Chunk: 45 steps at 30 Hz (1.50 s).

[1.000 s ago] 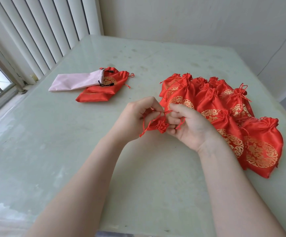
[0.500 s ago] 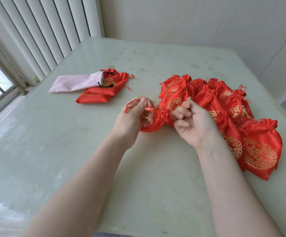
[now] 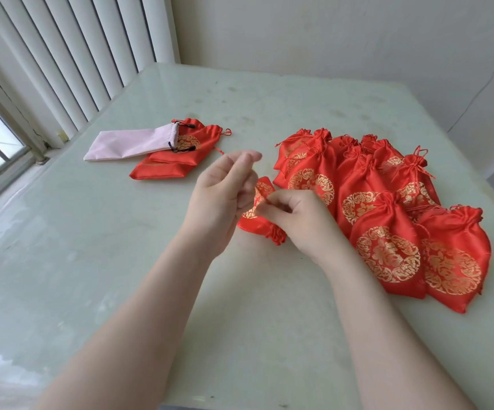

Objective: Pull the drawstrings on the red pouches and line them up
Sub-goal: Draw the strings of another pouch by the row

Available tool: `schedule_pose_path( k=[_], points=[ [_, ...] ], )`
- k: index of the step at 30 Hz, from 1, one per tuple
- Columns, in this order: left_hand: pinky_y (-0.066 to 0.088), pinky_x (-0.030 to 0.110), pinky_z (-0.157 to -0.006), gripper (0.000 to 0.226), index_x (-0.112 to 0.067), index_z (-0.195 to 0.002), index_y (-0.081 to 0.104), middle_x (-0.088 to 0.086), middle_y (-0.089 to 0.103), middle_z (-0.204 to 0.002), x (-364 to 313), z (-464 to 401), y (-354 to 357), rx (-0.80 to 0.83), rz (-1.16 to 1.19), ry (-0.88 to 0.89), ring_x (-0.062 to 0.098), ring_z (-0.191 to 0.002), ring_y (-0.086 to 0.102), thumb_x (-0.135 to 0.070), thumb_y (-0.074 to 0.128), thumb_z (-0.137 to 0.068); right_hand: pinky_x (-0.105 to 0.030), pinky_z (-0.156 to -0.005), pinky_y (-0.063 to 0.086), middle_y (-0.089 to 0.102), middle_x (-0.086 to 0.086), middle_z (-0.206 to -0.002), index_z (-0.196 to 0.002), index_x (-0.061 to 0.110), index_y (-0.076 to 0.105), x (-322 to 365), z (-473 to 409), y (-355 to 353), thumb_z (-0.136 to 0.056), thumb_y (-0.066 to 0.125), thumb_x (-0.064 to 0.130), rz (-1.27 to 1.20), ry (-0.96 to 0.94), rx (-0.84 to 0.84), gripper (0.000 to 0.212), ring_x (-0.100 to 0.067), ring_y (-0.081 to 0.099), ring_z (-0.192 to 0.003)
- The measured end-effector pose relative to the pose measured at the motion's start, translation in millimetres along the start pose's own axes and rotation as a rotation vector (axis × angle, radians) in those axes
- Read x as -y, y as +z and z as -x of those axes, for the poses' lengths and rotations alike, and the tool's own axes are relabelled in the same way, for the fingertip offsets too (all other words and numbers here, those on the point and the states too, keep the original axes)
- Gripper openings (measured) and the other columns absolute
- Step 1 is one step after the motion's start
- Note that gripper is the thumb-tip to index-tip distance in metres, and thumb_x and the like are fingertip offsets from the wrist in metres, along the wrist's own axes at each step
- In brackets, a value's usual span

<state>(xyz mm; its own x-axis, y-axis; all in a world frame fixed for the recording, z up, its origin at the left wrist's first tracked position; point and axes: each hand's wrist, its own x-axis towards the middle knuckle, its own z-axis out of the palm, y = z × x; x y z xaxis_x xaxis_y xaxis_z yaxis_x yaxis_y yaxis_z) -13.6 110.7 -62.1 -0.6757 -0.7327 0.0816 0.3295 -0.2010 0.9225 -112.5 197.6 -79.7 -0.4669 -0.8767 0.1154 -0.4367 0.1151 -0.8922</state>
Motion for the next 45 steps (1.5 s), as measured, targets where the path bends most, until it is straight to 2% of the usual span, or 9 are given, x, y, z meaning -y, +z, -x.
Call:
schedule_pose_path(
  k=[3,6,13,19,28,34,38,41,45],
  points=[
    [0.032,0.016,-0.047,0.023,-0.021,-0.103,0.054,-0.013,0.056,-0.073,5,1,1,-0.044,-0.146,-0.071,0.004,-0.044,0.035,-0.023,0.065,-0.083,-0.015,-0.041,0.024,0.045,0.006,-0.053,-0.070,0.010,0.060,3,-2,1,-0.095,0.049,0.019,-0.342,0.147,-0.132,0.028,-0.001,0.032,-0.038],
    [0.031,0.014,-0.047,0.015,-0.012,-0.087,0.056,-0.016,0.052,-0.050,5,8,7,0.077,-0.416,-0.212,-0.001,-0.039,0.038,-0.021,0.067,-0.084,-0.014,-0.035,0.017,0.046,0.006,-0.049,-0.074,0.013,0.060,5,-4,-4,-0.098,0.040,0.019,-0.671,0.238,-0.185,0.032,-0.003,0.029,-0.035],
    [0.026,0.009,-0.038,0.022,-0.008,-0.071,0.055,-0.011,0.052,-0.044,5,10,8,0.114,-0.449,-0.193,-0.001,-0.034,0.037,-0.007,0.052,-0.093,-0.017,-0.041,0.028,0.040,0.003,-0.056,-0.082,0.006,0.064,1,-6,-1,-0.098,0.041,0.016,-0.769,0.205,-0.112,0.030,-0.007,0.037,-0.043],
    [0.026,0.013,-0.036,0.027,-0.016,-0.075,0.051,-0.005,0.060,-0.066,8,-2,-1,0.000,-0.044,-0.402,0.005,-0.043,0.041,-0.021,0.039,-0.099,-0.020,-0.045,0.039,0.046,-0.002,-0.059,-0.100,-0.005,0.065,-9,-9,1,-0.087,0.038,-0.006,-0.471,0.282,-0.162,0.030,-0.009,0.046,-0.049],
    [0.037,0.015,-0.042,0.028,-0.011,-0.077,0.049,-0.001,0.054,-0.057,17,-4,1,-0.032,-0.049,-0.304,0.007,-0.045,0.044,-0.015,0.034,-0.101,-0.017,-0.052,0.046,0.060,-0.002,-0.068,-0.090,0.015,0.068,-6,-4,1,-0.088,0.048,-0.005,-0.314,0.199,-0.007,0.028,-0.004,0.051,-0.054],
    [0.037,0.014,-0.044,0.018,-0.007,-0.083,0.053,-0.001,0.058,-0.061,5,-2,2,0.035,0.056,-0.191,0.007,-0.048,0.046,-0.008,0.041,-0.097,-0.035,-0.053,0.034,0.042,-0.006,-0.057,-0.070,0.002,0.062,-11,-3,8,-0.085,0.064,0.026,0.020,0.056,0.031,0.028,-0.016,0.038,-0.054],
    [0.039,0.017,-0.045,0.013,-0.012,-0.094,0.057,0.002,0.062,-0.085,2,-4,3,-0.114,0.157,-0.228,0.010,-0.050,0.048,-0.012,0.044,-0.094,-0.024,-0.043,0.030,0.046,-0.005,-0.055,-0.076,-0.002,0.060,-6,-6,5,-0.095,0.048,0.017,-0.311,0.227,-0.092,0.030,-0.012,0.039,-0.044],
    [0.027,0.017,-0.041,0.014,-0.017,-0.085,0.060,-0.005,0.060,-0.078,6,-3,1,-0.136,-0.095,-0.357,0.008,-0.045,0.038,-0.018,0.046,-0.089,-0.018,-0.038,0.027,0.049,0.002,-0.050,-0.072,0.008,0.059,-3,-7,-1,-0.099,0.040,0.017,-0.642,0.297,-0.156,0.034,-0.008,0.040,-0.040],
    [0.022,0.016,-0.041,0.011,-0.015,-0.077,0.060,-0.013,0.054,-0.051,12,6,4,0.120,-0.501,-0.225,0.004,-0.040,0.033,-0.020,0.064,-0.086,-0.018,-0.039,0.030,0.047,0.000,-0.054,-0.073,0.012,0.060,-3,-7,-2,-0.099,0.039,0.019,-0.673,0.284,-0.170,0.034,-0.007,0.041,-0.041]
  ],
)
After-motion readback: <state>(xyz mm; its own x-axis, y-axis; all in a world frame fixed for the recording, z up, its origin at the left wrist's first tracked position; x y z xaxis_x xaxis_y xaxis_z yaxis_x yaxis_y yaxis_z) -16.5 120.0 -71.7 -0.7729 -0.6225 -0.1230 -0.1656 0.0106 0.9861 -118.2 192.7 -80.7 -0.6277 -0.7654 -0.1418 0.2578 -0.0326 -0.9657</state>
